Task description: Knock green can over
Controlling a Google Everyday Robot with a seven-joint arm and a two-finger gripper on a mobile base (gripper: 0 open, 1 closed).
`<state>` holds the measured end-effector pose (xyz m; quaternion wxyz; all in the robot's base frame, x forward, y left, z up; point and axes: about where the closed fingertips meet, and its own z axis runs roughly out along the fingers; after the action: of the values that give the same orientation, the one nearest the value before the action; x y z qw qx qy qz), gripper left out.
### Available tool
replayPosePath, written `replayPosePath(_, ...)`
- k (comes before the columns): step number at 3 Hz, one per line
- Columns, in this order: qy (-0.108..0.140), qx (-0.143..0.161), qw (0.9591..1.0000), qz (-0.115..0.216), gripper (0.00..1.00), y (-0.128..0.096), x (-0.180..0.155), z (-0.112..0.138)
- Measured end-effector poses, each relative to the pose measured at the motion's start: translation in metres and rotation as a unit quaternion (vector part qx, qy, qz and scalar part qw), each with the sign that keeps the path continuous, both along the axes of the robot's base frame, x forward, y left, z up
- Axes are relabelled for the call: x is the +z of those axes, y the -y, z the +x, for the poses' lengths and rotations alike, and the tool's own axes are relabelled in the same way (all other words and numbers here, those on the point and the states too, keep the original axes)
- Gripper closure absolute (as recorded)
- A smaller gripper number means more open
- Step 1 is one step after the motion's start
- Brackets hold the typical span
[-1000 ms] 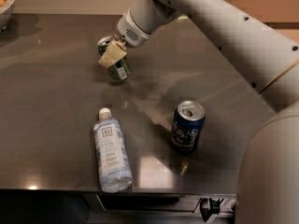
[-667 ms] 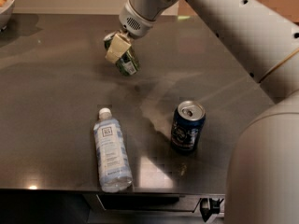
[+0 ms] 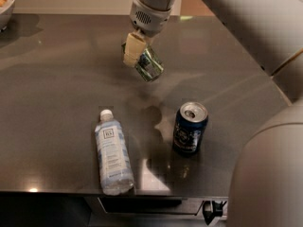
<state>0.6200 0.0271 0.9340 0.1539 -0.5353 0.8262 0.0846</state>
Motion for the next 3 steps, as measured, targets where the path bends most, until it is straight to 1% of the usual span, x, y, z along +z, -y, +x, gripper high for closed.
replayPosePath(1, -0.031, -0.022, 0.9989, -0.028, 1.0, 0.015, -0.01, -0.017)
replayPosePath(2, -0.062, -0.034, 0.9957, -0.06, 0.97, 0.028, -0.027, -0.026)
replayPosePath(3, -0.078, -0.037, 0.9933, -0.078, 0.75, 0.035, -0.038, -0.024)
